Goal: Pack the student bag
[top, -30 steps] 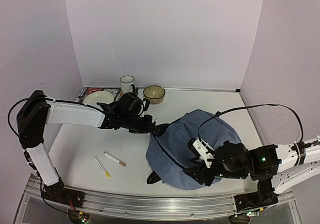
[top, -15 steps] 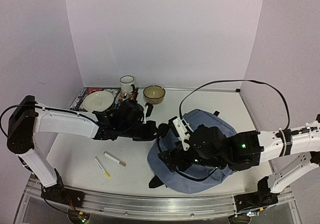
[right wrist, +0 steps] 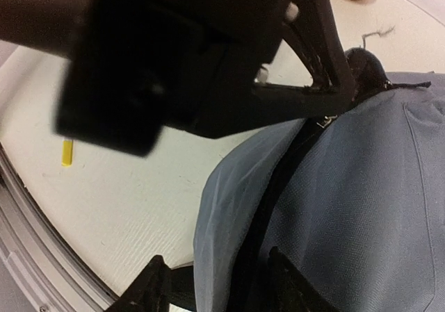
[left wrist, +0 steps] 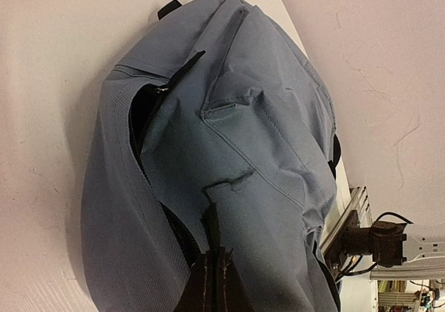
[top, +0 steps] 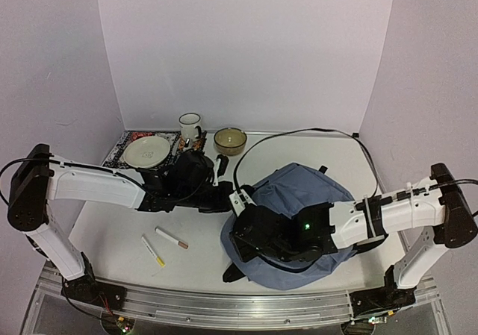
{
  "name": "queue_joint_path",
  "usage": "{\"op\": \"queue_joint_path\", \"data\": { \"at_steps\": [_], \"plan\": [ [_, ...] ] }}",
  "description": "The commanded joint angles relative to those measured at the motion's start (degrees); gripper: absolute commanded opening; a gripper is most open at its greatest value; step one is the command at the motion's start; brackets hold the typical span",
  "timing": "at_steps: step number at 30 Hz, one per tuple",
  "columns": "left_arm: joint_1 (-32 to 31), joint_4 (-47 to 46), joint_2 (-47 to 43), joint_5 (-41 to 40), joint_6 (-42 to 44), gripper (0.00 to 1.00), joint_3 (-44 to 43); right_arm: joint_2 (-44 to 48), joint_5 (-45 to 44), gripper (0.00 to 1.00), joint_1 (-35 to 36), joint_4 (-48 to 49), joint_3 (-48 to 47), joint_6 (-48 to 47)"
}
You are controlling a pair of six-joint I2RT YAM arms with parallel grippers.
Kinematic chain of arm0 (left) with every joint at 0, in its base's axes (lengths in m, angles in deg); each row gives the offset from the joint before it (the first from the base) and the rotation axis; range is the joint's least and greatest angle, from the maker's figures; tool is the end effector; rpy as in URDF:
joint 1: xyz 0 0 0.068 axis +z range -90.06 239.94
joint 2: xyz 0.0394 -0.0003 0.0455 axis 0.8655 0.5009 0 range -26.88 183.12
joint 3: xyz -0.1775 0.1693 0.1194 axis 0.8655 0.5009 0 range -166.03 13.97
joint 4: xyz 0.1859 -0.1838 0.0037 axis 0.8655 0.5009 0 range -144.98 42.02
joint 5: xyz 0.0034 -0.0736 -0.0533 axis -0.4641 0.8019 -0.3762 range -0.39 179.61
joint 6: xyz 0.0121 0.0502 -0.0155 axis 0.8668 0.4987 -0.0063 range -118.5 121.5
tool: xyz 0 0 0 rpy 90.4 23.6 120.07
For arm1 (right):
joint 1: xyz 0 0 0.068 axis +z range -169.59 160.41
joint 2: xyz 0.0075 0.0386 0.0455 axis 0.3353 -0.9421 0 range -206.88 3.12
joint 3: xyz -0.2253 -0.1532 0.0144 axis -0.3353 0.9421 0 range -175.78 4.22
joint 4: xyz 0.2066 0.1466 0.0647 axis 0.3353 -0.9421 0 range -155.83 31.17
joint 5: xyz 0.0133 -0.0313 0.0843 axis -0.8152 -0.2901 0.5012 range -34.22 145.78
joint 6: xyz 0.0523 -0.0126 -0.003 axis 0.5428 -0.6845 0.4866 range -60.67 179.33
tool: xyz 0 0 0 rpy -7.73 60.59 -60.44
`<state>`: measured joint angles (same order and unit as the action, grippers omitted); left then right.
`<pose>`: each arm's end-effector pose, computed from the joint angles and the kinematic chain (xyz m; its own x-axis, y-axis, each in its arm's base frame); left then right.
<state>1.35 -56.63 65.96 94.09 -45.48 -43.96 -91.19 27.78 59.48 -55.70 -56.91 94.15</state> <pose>0.1852 -0.3087 0.2261 -0.8420 -0.0197 -0.5391 0.3947 0.6587 -0.6406 0.0864 0.3591 0.2402 -0.5291 -0.0803 -0.8448 -0.5942 0.7458 0.3012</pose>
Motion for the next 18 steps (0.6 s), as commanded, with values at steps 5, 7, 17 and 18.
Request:
{"op": "queue_joint_path", "data": {
  "at_steps": [5,7,17,18],
  "plan": [
    [-0.26,-0.74,-1.79,-3.27,3.49,0.0,-3.21,4.88,0.06,0.0,0.11,-4.77,2.36,-0.94],
    [0.51,1.54,-0.7,-5.96,5.17,0.0,-5.48,7.06,2.62,0.0,0.13,-4.41,3.86,-3.6],
    [7.49,7.04,7.77,-9.85,12.4,0.0,-14.99,18.63,15.23,0.0,0.48,2.98,12.86,-13.22],
    [7.84,7.34,9.08,-9.72,12.94,0.0,-16.01,19.56,16.88,0.0,0.53,3.9,13.36,-14.18]
  ]
}}
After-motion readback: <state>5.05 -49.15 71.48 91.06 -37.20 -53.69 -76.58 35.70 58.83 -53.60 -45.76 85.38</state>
